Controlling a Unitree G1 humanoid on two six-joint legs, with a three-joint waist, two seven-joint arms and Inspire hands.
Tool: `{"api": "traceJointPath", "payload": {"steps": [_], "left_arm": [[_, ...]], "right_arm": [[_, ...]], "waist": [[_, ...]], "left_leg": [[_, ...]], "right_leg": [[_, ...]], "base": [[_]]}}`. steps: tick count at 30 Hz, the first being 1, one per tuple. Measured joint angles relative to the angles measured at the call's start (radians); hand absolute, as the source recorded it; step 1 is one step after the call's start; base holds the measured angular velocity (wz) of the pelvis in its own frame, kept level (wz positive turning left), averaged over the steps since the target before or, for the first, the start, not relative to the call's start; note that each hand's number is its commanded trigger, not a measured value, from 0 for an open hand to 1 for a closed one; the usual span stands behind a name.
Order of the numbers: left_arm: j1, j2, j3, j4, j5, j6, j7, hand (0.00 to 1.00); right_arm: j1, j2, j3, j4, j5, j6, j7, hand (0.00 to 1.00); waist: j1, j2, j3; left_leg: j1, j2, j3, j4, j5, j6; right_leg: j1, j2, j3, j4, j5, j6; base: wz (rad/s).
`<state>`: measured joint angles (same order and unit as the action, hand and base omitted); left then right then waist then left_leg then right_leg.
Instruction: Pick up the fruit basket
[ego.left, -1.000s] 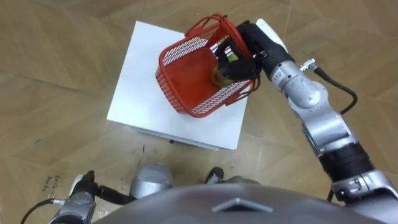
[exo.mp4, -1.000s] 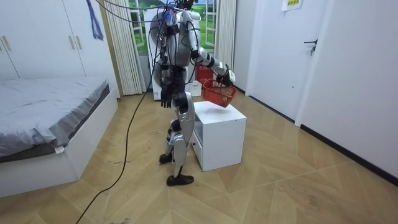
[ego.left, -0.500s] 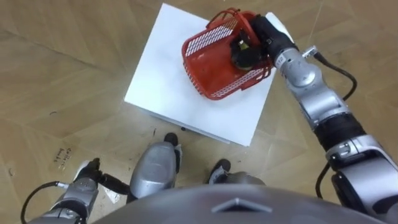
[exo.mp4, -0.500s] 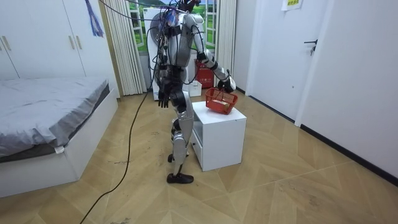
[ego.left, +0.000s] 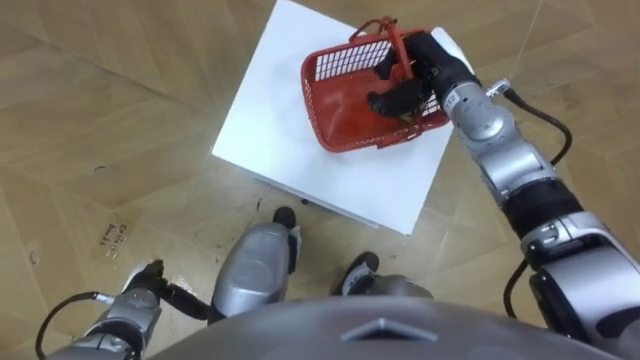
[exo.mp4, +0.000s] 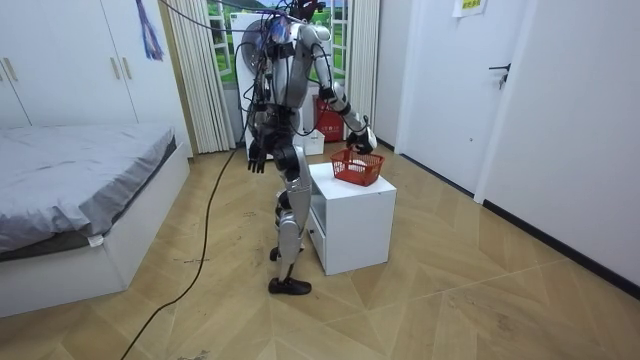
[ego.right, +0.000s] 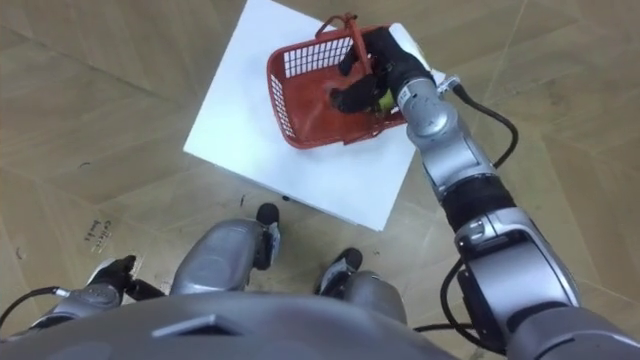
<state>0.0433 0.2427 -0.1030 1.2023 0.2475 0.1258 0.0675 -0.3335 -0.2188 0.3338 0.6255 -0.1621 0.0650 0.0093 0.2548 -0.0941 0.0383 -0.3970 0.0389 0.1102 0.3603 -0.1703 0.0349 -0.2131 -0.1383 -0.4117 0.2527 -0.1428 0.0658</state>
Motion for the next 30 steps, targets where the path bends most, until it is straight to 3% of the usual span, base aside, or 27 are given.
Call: {"api": "traceJointPath", "payload": {"steps": [18,27,30], "left_arm": [[-0.002,0.0,0.001,-0.005,0.0,0.0,0.016,0.0],[-0.002,-0.001,0.003,-0.004,-0.006,-0.001,0.018,0.0],[-0.002,-0.001,0.01,-0.008,-0.004,-0.001,0.018,0.0]], "right_arm": [[0.002,0.026,0.0,0.023,0.039,0.0,0.003,0.0],[0.011,0.026,-0.002,-0.007,0.049,0.0,0.018,0.0],[0.023,0.027,-0.002,-0.032,0.048,0.0,0.018,0.0]], "waist": [[-0.004,-0.009,-0.0065],[-0.01,-0.011,-0.008],[-0.01,-0.019,-0.0132]], "left_leg": [[0.009,0.0,0.0,0.005,0.002,0.002],[0.02,0.001,0.006,0.009,0.002,0.003],[0.035,0.001,0.013,0.003,0.002,0.003]], "right_leg": [[0.008,-0.001,0.004,0.005,0.0,0.0],[0.015,0.0,0.025,0.005,0.0,0.0],[0.024,0.0,0.028,0.005,0.0,0.0]], "base": [[0.0],[-0.02],[-0.06]]}}
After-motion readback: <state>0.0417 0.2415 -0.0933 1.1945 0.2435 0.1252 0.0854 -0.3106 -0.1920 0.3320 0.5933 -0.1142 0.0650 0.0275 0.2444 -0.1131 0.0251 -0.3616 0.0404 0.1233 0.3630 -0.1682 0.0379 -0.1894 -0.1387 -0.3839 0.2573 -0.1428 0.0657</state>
